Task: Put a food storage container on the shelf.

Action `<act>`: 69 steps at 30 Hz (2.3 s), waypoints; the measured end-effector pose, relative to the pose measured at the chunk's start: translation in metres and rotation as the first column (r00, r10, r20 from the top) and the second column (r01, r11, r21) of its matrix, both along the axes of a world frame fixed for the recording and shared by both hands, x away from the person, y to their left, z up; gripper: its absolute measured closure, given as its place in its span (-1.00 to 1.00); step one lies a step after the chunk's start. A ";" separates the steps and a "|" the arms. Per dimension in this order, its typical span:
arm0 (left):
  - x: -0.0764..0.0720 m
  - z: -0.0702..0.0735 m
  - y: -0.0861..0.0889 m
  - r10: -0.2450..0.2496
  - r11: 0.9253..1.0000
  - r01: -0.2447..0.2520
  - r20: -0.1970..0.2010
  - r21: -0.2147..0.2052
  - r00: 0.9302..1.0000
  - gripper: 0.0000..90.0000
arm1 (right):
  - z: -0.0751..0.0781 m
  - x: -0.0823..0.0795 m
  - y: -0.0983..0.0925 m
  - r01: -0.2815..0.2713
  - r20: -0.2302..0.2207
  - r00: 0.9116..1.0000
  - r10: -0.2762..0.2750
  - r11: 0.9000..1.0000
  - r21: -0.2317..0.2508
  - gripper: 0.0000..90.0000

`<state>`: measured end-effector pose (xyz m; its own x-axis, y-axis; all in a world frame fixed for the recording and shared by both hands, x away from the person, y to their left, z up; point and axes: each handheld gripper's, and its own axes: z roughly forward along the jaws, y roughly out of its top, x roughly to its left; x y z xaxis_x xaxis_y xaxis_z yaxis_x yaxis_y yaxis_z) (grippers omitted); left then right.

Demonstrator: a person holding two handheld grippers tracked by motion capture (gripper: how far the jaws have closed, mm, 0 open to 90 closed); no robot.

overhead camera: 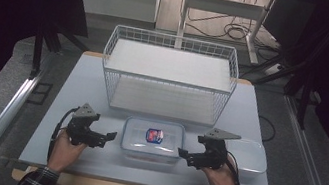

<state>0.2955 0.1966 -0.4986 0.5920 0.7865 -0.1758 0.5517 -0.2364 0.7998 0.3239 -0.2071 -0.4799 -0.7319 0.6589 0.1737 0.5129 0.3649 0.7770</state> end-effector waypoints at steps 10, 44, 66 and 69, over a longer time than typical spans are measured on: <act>0.011 0.006 -0.033 -0.114 0.993 0.115 -0.080 0.001 0.990 -0.99 | -0.001 0.009 0.023 -0.039 -0.136 0.990 0.035 0.999 -0.026 -0.94; -0.002 -0.007 -0.022 -0.224 0.949 0.156 -0.238 -0.272 0.945 0.00 | -0.002 0.008 -0.002 0.004 -0.340 0.939 0.055 0.985 0.172 0.05; -0.010 -0.010 -0.019 -0.185 0.932 0.088 -0.254 -0.351 0.949 0.14 | 0.000 -0.008 -0.001 0.049 -0.327 0.945 0.011 0.983 0.175 0.07; -0.009 -0.009 -0.017 -0.164 0.932 0.067 -0.247 -0.357 0.955 0.16 | 0.001 -0.010 -0.001 0.066 -0.316 0.949 -0.003 0.980 0.188 0.11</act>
